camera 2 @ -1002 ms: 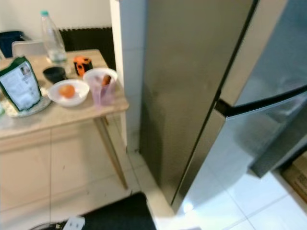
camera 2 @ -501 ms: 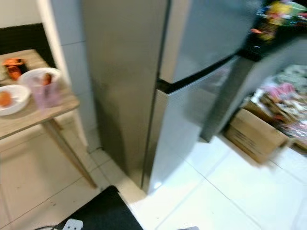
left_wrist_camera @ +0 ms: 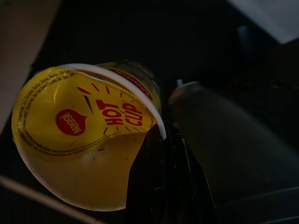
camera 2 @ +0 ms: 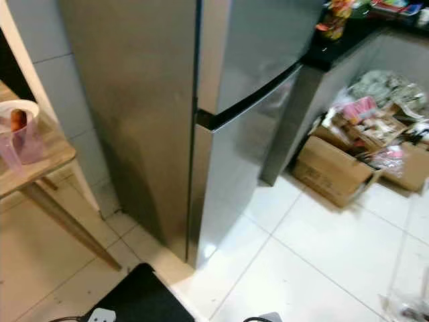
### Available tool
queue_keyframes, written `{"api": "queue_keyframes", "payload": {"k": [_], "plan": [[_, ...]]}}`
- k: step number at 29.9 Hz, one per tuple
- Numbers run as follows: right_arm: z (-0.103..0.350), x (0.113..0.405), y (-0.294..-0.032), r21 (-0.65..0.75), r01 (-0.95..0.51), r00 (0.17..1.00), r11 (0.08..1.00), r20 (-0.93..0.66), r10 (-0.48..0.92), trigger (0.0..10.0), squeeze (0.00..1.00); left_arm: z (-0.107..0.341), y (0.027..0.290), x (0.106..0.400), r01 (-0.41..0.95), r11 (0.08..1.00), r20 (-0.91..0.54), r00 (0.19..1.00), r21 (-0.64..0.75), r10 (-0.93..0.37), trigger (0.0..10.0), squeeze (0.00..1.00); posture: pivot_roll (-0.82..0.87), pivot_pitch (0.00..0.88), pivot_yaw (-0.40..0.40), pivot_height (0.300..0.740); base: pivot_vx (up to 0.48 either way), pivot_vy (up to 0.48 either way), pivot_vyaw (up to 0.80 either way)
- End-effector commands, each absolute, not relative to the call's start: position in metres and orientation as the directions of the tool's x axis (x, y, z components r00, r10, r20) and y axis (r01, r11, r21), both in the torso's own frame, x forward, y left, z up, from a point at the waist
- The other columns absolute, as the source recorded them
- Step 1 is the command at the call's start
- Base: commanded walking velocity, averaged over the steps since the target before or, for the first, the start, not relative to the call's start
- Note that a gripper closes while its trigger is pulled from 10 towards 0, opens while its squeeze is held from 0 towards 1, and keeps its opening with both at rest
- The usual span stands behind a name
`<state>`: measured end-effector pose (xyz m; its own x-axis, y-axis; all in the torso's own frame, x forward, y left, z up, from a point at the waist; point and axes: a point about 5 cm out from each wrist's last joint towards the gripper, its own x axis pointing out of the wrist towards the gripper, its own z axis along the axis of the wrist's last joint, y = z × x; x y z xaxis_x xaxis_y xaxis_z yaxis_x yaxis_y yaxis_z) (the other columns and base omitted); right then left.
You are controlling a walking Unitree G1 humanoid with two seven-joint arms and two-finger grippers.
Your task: Restocking fridge
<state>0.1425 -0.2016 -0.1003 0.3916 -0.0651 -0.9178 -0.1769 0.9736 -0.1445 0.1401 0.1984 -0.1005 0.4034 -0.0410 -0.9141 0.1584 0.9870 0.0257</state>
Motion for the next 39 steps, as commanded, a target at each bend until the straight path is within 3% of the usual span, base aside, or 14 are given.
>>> {"api": "queue_keyframes", "payload": {"k": [1, 21, 28, 39], "plan": [[-0.101, 0.139, -0.204, -0.141, -0.171, 0.384, 0.975, -0.921, -0.066, 10.0, 0.00, -0.103, 0.203, 0.131, 0.151, 0.988, -0.928, 0.371, 0.028, -0.030, 10.0, 0.00, -0.03, 0.078, -0.010, 0.740, 0.000, -0.458, 0.00], [-0.101, 0.140, -0.203, -0.135, -0.171, 0.388, 0.976, -0.920, -0.060, 10.0, 0.00, -0.103, 0.201, 0.131, 0.153, 0.988, -0.930, 0.365, 0.019, -0.038, 10.0, 0.00, -0.03, 0.081, -0.008, 0.740, 0.000, -0.461, 0.00], [-0.097, 0.148, -0.200, -0.098, -0.191, 0.443, 0.977, -0.897, -0.003, 10.0, 0.00, -0.104, 0.201, 0.130, 0.149, 0.989, -0.930, 0.366, 0.018, -0.038, 10.0, 0.00, -0.03, 0.082, -0.010, 0.740, 0.000, -0.465, 0.00], [-0.096, 0.151, -0.198, -0.086, -0.264, 0.441, 0.961, -0.896, 0.041, 10.0, 0.00, -0.104, 0.200, 0.130, 0.138, 0.990, -0.931, 0.365, 0.017, -0.035, 10.0, 0.00, -0.03, 0.083, -0.012, 0.740, 0.000, -0.074, 0.76]]}}
